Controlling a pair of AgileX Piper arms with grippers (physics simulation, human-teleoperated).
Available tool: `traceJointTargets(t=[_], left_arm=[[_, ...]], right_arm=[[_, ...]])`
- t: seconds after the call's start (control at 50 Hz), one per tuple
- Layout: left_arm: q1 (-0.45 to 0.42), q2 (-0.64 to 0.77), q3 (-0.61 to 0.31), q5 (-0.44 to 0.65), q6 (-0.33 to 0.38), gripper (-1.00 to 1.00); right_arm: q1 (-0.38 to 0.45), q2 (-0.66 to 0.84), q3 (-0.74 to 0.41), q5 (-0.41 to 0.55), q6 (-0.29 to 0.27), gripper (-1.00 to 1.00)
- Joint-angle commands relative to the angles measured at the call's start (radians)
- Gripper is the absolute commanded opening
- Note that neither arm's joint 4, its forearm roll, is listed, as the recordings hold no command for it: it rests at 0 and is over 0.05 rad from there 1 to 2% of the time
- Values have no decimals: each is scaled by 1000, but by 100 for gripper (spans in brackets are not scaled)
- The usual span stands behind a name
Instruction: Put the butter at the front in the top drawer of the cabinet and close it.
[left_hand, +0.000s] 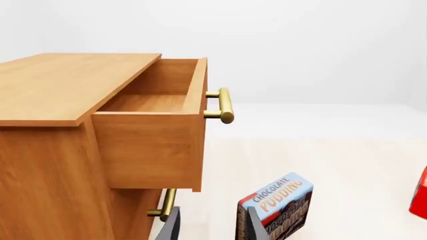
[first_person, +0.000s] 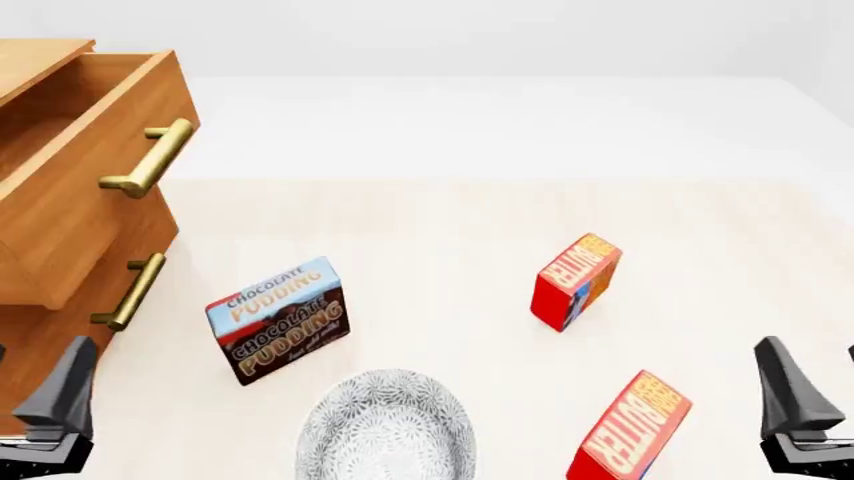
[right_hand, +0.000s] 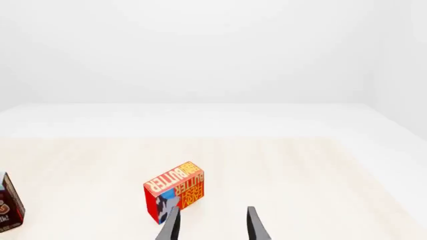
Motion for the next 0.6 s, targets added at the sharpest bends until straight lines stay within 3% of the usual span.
traceJointTargets(t=[0.02,0.48,0.52,0.54,0.6], left_arm=[[-2,3,-2,0,-8,100],[-2,0,-2,-5,-3,100],[9,-1,-8,-28,3,100],[64,-1,-14,-2,-16,100],[55,-1,-27,4,-34,100]], right_arm=[[0,7,-3,-2,2,100],[0,5,-2,-1,3,100],[-1,6,-2,-1,3,100],[-1,6,-2,-1,2,100],[-1,8,-2,-2,4,100]])
